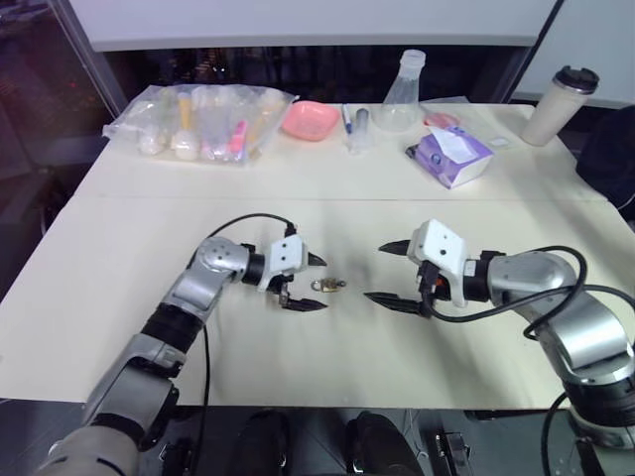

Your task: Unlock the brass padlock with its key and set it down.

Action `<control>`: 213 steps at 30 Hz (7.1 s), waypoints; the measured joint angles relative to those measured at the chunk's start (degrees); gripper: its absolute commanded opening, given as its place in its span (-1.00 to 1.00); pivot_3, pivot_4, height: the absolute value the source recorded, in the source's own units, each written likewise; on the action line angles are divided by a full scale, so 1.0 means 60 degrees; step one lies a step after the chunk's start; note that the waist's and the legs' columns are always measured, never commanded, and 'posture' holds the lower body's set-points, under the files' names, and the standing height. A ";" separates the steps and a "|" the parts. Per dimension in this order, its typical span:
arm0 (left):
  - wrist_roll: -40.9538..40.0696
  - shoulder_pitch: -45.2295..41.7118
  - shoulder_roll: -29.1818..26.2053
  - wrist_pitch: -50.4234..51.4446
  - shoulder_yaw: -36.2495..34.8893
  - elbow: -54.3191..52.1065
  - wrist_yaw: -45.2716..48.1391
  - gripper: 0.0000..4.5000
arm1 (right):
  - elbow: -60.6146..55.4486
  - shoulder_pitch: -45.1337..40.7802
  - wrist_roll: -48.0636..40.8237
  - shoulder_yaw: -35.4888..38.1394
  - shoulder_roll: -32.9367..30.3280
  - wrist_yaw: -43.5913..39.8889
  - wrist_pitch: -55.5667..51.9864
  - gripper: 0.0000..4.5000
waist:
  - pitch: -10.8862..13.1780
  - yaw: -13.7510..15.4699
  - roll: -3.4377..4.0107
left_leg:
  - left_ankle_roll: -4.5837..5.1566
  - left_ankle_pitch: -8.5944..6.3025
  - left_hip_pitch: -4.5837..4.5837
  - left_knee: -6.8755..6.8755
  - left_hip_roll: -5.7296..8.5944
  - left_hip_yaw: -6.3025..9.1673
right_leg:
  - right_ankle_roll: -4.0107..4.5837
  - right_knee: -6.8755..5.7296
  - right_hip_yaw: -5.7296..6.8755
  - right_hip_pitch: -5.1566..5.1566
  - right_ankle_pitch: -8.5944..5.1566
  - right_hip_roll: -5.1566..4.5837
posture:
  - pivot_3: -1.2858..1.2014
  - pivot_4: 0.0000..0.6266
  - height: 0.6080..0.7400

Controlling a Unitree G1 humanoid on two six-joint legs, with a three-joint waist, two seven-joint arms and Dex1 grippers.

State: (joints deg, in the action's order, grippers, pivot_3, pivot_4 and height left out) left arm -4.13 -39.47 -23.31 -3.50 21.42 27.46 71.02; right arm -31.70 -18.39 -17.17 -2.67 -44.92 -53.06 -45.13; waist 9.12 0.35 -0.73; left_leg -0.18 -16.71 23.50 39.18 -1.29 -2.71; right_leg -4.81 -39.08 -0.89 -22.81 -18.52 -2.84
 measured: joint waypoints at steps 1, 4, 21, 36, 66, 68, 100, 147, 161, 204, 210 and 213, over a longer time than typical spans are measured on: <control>0.0122 -0.0091 0.0107 -0.0188 0.0023 0.0311 -0.0024 0.99 | -0.0147 0.0107 -0.0016 -0.0004 -0.0074 0.0085 -0.0116 1.00 | 0.0000 0.0002 0.0000 | 0.0000 0.0000 0.0000 -0.0001 -0.0003 0.0001 | 0.0000 -0.0001 0.0000 -0.0003 0.0000 0.0005 | 0.03 -0.52 0.62; 0.0407 -0.0374 0.0321 -0.0760 0.0034 0.0839 -0.0117 0.88 | -0.0469 0.0237 -0.0169 0.0005 -0.0137 0.0318 -0.0329 1.00 | 0.0000 0.0017 0.0000 | 0.0000 0.0000 0.0000 0.0002 -0.0004 0.0001 | 0.0000 -0.0001 0.0000 0.0002 0.0000 0.0007 | 0.03 -0.52 0.62; 0.0778 -0.0772 0.0392 -0.1417 -0.0069 0.1624 -0.0199 -0.67 | -0.0443 -0.0140 0.0785 -0.0845 -0.0633 0.1116 0.0914 1.00 | 0.0000 -0.0021 -0.0002 | 0.0000 0.0001 -0.0008 0.0008 -0.0007 0.0003 | 0.0000 -0.0005 0.0001 0.0006 0.0000 0.0016 | 0.03 -0.52 0.62; -0.0911 -0.2096 -0.0125 0.1949 -0.1465 0.0185 0.1083 -0.67 | 0.3120 -0.2112 0.6269 -0.3031 0.0573 0.3222 0.8170 1.00 | 0.0001 -0.0191 -0.0004 | -0.0075 0.0046 0.0072 0.0010 -0.0003 -0.0002 | -0.0004 -0.0026 -0.0001 -0.0083 -0.0002 0.0034 | 0.03 -0.52 0.62; -0.0057 -0.1831 -0.0227 -0.0218 -0.1186 -0.0255 0.0867 -0.67 | 0.3536 -0.2260 0.5302 -0.2751 0.1669 0.0826 0.6649 -0.98 | 0.0001 -0.0165 -0.0003 | -0.0088 0.0053 0.0075 0.0013 -0.0005 -0.0001 | -0.0004 -0.0031 -0.0005 -0.0084 -0.0001 0.0020 | 0.03 -0.52 0.62; 0.0241 -0.1830 -0.0189 -0.0912 -0.1001 -0.0081 0.0781 -0.67 | 0.3321 -0.2353 0.4853 -0.2724 0.1684 0.0209 0.5586 -0.98 | 0.0001 -0.0165 -0.0003 | -0.0083 0.0050 0.0075 0.0013 -0.0005 -0.0001 | -0.0003 -0.0031 -0.0004 -0.0085 -0.0001 0.0020 | 0.03 -0.52 0.62; -0.1343 -0.2104 -0.0500 0.3253 -0.1536 -0.0509 0.1453 -0.67 | 0.4355 -0.2571 0.7535 -0.3083 0.1299 0.3416 1.0701 0.99 | 0.0000 -0.0191 -0.0003 | -0.0098 0.0058 0.0083 0.0019 -0.0006 -0.0007 | -0.0005 -0.0044 -0.0009 -0.0100 -0.0001 0.0030 | 0.03 -0.52 0.62; -0.2799 -0.1146 -0.1233 0.5267 -0.2921 -0.2553 0.0304 -0.61 | 0.4851 -0.2703 0.7892 -0.2890 0.1743 0.3424 1.1023 -1.00 | 0.0000 -0.0189 -0.0002 | -0.0104 0.0062 0.0077 0.0024 -0.0009 -0.0007 | -0.0004 -0.0059 -0.0015 -0.0099 -0.0001 0.0021 | 0.03 -0.52 0.62; -0.2366 -0.1064 -0.1103 0.4430 -0.2291 -0.2331 0.0242 -0.96 | 0.4856 -0.2737 0.7876 -0.2890 0.1747 0.3288 1.0977 -1.00 | -0.0001 -0.0199 -0.0001 | -0.0104 0.0062 0.0076 0.0024 -0.0009 -0.0008 | -0.0004 -0.0059 -0.0015 -0.0099 -0.0001 0.0027 | 0.03 -0.52 0.62; -0.2320 0.1026 -0.2757 0.4596 -0.3387 -0.3045 -0.0830 -1.00 | 1.0405 -0.3583 0.8726 -0.4101 0.3357 0.5463 1.2857 0.48 | -0.0002 -0.0262 -0.0004 | -0.0110 0.0065 0.0062 0.0017 -0.0023 -0.0014 | -0.0003 -0.0075 -0.0017 -0.0100 0.0000 0.0030 | 0.03 -0.52 0.62; -0.2550 0.1227 -0.2744 0.4891 -0.3436 -0.3505 -0.1005 -1.00 | 0.8749 -0.2961 0.8441 -0.3948 0.2530 0.4616 1.2862 0.97 | -0.0002 -0.0164 -0.0004 | -0.0109 0.0064 0.0060 0.0019 -0.0016 -0.0009 | -0.0003 -0.0071 -0.0017 -0.0090 0.0000 0.0022 | 0.03 -0.52 0.62; -0.2781 0.1290 -0.2795 0.5123 -0.3459 -0.3818 -0.0958 -1.00 | 0.7370 -0.2247 0.7687 -0.3673 0.1981 0.3557 1.2228 0.97 | -0.0002 -0.0182 -0.0004 | -0.0107 0.0063 0.0060 0.0019 -0.0014 -0.0011 | -0.0003 -0.0068 -0.0020 -0.0087 0.0000 0.0018 | 0.03 -0.52 0.62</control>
State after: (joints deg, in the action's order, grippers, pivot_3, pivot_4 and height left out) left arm -20.81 -31.73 -40.08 27.24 0.67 4.55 65.27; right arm 12.52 -31.88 28.95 -24.70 -33.04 -31.72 28.24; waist 9.10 -0.74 -0.76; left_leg -0.83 -16.33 23.86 39.29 -1.37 -2.78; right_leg -4.82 -39.49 -1.01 -23.33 -18.52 -2.73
